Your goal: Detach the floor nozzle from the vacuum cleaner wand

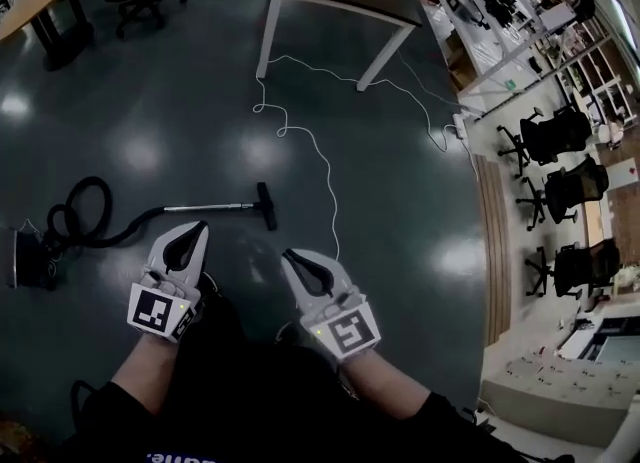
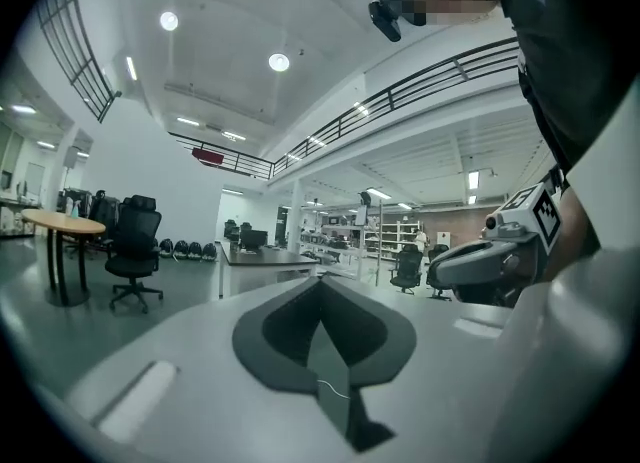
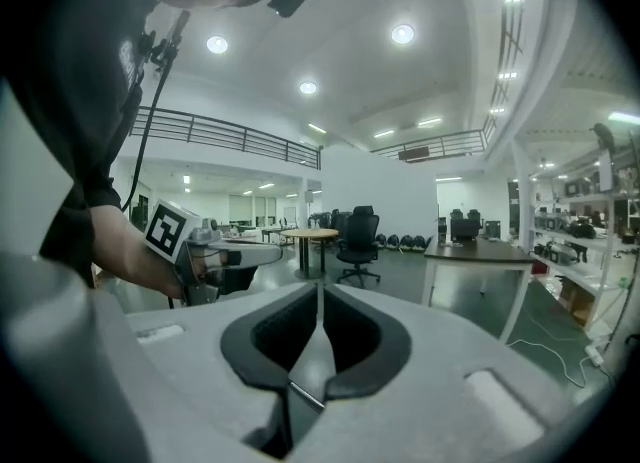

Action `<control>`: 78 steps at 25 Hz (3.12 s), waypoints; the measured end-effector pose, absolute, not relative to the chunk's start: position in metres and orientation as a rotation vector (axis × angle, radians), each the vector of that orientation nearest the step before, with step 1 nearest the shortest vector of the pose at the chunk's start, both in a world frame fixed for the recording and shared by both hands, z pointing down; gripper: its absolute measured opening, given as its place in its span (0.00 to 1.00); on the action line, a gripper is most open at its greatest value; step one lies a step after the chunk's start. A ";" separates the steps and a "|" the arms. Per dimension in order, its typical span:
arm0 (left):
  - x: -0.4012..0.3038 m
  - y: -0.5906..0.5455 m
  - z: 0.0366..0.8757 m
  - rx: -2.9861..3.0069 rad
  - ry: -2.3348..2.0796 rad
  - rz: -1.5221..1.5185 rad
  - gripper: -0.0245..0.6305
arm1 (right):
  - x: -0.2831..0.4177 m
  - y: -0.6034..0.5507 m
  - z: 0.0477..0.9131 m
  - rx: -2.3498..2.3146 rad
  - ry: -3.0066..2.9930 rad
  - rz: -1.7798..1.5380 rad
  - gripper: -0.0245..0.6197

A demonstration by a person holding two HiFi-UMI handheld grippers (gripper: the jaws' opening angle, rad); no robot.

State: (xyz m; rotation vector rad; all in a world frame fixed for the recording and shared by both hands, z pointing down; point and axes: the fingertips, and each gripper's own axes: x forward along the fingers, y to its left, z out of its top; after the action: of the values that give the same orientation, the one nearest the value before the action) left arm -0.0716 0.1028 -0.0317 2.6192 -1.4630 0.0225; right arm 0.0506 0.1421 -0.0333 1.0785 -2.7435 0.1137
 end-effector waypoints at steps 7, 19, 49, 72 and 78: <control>-0.134 0.022 0.022 2.631 -1.419 0.081 0.04 | 0.004 0.080 -0.010 1.186 -2.652 0.167 0.07; -0.116 -0.008 0.150 2.670 -1.316 0.338 0.04 | 0.008 0.021 0.096 1.037 -2.616 0.202 0.07; -0.078 -0.082 0.666 2.718 -0.780 1.044 0.19 | 0.016 -0.091 0.639 0.538 -2.480 0.171 0.17; -0.119 -0.074 0.929 2.401 -0.166 2.106 0.40 | 0.025 -0.083 0.840 0.148 -1.919 -0.380 0.36; -0.118 -0.072 0.921 2.331 -0.155 2.102 0.30 | 0.042 -0.087 0.845 0.158 -1.778 -0.456 0.36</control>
State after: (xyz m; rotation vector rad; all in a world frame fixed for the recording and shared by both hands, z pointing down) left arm -0.1180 -0.0719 0.9214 2.3310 -0.1548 2.1019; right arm 0.0424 -0.0875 0.8448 0.1582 -1.7783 -0.4561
